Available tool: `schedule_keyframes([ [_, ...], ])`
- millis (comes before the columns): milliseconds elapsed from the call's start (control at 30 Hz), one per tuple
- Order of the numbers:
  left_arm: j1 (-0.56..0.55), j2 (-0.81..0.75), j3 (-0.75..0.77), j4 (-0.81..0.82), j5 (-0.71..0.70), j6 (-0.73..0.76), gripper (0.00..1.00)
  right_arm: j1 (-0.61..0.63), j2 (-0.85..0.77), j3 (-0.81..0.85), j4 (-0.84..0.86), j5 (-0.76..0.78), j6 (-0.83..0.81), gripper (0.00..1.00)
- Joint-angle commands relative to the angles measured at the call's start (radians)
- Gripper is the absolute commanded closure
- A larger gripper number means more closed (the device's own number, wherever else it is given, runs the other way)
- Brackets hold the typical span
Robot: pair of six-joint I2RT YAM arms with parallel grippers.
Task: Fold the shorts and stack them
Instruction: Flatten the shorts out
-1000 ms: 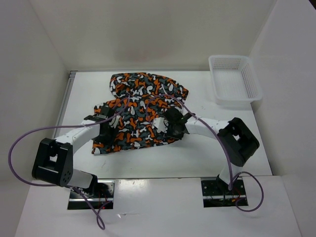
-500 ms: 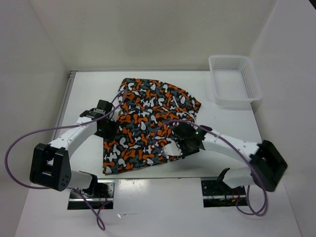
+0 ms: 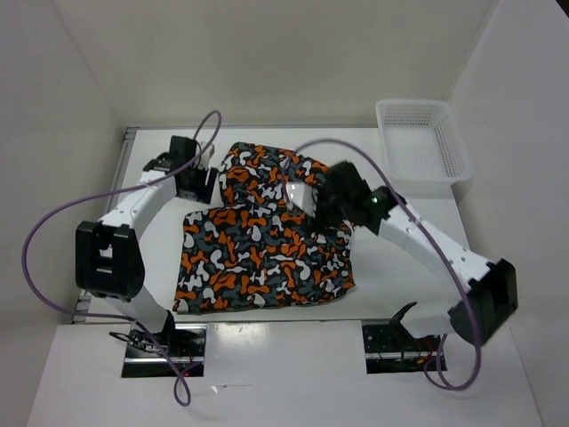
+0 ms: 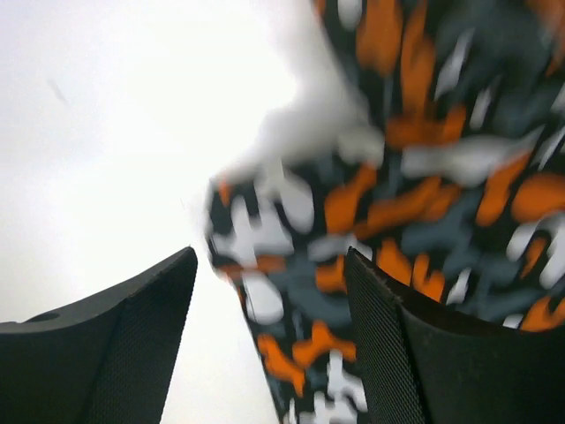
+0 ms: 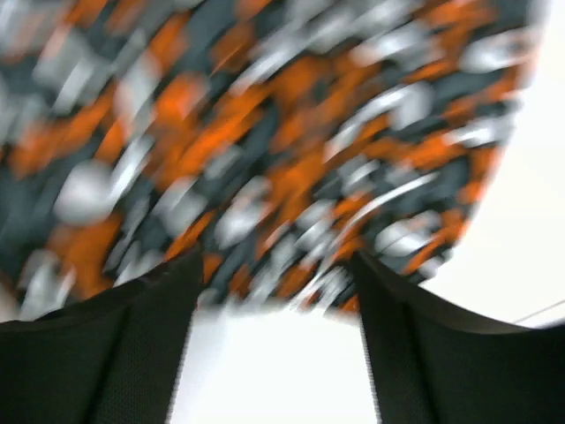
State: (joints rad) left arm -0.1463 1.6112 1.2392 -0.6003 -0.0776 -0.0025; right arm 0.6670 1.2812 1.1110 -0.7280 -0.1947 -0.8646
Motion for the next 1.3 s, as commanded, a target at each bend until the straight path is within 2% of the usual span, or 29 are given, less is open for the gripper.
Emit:
schedule_keyframes([
  [0,0.033,0.114,0.188,0.086,0.108,0.002,0.24,-0.058,0.176,0.191,0.287,-0.065,0.300,0.29],
  [33,0.033,0.148,0.238,0.051,0.142,0.002,0.24,-0.073,0.292,0.232,0.318,-0.052,0.347,0.38],
  [100,0.092,0.275,0.414,-0.040,0.316,0.002,0.23,-0.111,0.476,0.383,0.364,-0.043,0.479,0.49],
  [133,0.144,0.327,0.484,-0.080,0.396,0.002,0.23,-0.124,0.533,0.482,0.374,-0.043,0.521,0.59],
  [167,0.166,0.382,0.552,-0.119,0.556,0.002,0.20,-0.133,0.584,0.528,0.374,-0.028,0.559,0.64],
  [200,0.175,0.479,0.671,-0.168,0.605,0.002,0.17,-0.142,0.665,0.562,0.398,-0.012,0.622,0.68],
  [233,0.175,0.510,0.706,-0.168,0.627,0.002,0.17,-0.151,0.691,0.584,0.416,0.003,0.657,0.70],
  [267,0.145,0.530,0.726,-0.168,0.606,0.002,0.17,-0.152,0.710,0.595,0.438,0.017,0.683,0.72],
  [300,0.124,0.564,0.743,-0.155,0.511,0.002,0.16,-0.152,0.727,0.595,0.461,0.026,0.703,0.72],
  [367,0.097,0.602,0.781,-0.154,0.464,0.002,0.15,-0.164,0.773,0.595,0.461,0.055,0.720,0.72],
  [433,0.097,0.665,0.810,-0.145,0.455,0.002,0.15,-0.202,0.802,0.595,0.461,0.066,0.762,0.72],
  [567,0.088,0.737,0.848,-0.116,0.411,0.002,0.11,-0.224,0.860,0.573,0.479,0.213,0.771,0.77],
  [800,0.057,0.840,0.853,-0.116,0.440,0.002,0.11,-0.224,0.860,0.494,0.458,0.213,0.768,0.77],
  [867,0.057,0.852,0.853,-0.116,0.470,0.002,0.17,-0.224,0.860,0.481,0.458,0.233,0.759,0.77],
  [900,0.057,0.863,0.853,-0.116,0.489,0.002,0.29,-0.224,0.860,0.481,0.458,0.245,0.742,0.77],
  [967,0.048,0.863,0.853,-0.116,0.554,0.002,0.41,-0.224,0.872,0.472,0.446,0.254,0.731,0.77],
  [1000,0.048,0.863,0.853,-0.116,0.571,0.002,0.60,-0.224,0.885,0.481,0.437,0.255,0.731,0.77],
  [1033,0.048,0.863,0.853,-0.116,0.572,0.002,0.70,-0.224,0.885,0.481,0.437,0.255,0.731,0.77],
  [1133,0.048,0.767,0.853,-0.125,0.426,0.002,0.94,-0.224,0.894,0.493,0.437,0.264,0.731,0.77],
  [1167,0.048,0.739,0.853,-0.125,0.298,0.002,0.97,-0.224,0.894,0.493,0.437,0.264,0.731,0.77],
  [1267,0.024,0.618,0.852,-0.090,0.103,0.002,0.97,-0.224,0.894,0.515,0.437,0.255,0.731,0.77],
])
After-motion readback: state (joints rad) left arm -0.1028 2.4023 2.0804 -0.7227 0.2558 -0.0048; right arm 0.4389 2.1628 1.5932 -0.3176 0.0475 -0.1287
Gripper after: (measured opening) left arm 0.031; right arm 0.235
